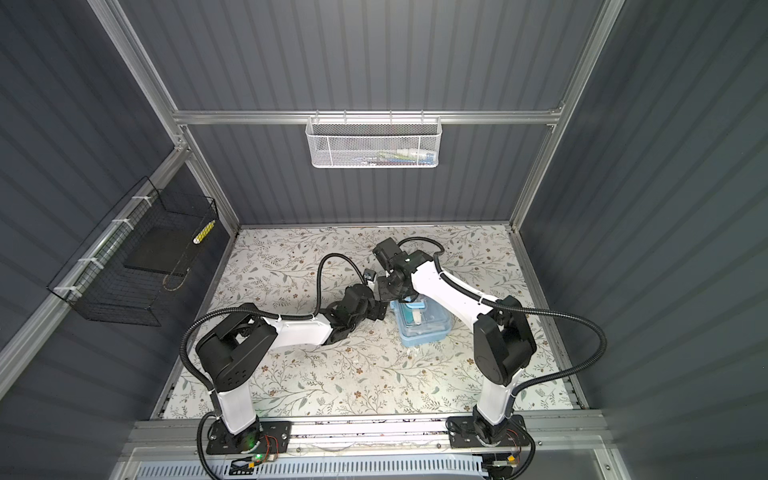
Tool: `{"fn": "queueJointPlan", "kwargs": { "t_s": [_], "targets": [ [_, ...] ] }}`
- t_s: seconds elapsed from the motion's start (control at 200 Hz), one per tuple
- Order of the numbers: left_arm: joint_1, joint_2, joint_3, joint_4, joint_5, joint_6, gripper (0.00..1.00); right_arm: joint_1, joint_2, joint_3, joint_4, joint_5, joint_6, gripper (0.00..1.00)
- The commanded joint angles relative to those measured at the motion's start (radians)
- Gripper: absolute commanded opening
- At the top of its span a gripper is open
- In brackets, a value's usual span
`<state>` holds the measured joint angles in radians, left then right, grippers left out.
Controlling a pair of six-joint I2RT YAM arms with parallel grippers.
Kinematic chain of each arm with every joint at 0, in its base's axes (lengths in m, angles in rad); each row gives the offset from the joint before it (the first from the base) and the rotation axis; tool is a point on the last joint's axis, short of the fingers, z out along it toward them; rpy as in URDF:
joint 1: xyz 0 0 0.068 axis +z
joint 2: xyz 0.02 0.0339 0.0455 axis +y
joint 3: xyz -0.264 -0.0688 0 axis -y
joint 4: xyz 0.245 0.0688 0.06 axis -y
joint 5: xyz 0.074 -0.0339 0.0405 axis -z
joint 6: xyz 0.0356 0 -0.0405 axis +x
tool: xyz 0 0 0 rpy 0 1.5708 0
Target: Pack the tool kit
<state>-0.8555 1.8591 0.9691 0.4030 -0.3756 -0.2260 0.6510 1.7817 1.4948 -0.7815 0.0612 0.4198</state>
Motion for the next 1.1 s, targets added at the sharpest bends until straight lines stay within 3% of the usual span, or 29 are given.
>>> {"fn": "queueJointPlan", "kwargs": {
  "t_s": [0.0,0.31,1.096],
  "targets": [
    [-0.007,0.007,0.046,0.046,0.051,-0.022,0.94,0.006,-0.042,0.008,0.011,-0.021,0.013,0.0],
    [-0.007,0.002,0.039,0.051,0.056,-0.026,0.94,-0.002,-0.015,0.01,0.004,-0.029,0.014,0.0],
    [-0.008,0.009,0.038,0.045,0.06,-0.027,0.94,-0.006,0.027,0.018,-0.088,0.128,0.002,0.0]
  ]
}}
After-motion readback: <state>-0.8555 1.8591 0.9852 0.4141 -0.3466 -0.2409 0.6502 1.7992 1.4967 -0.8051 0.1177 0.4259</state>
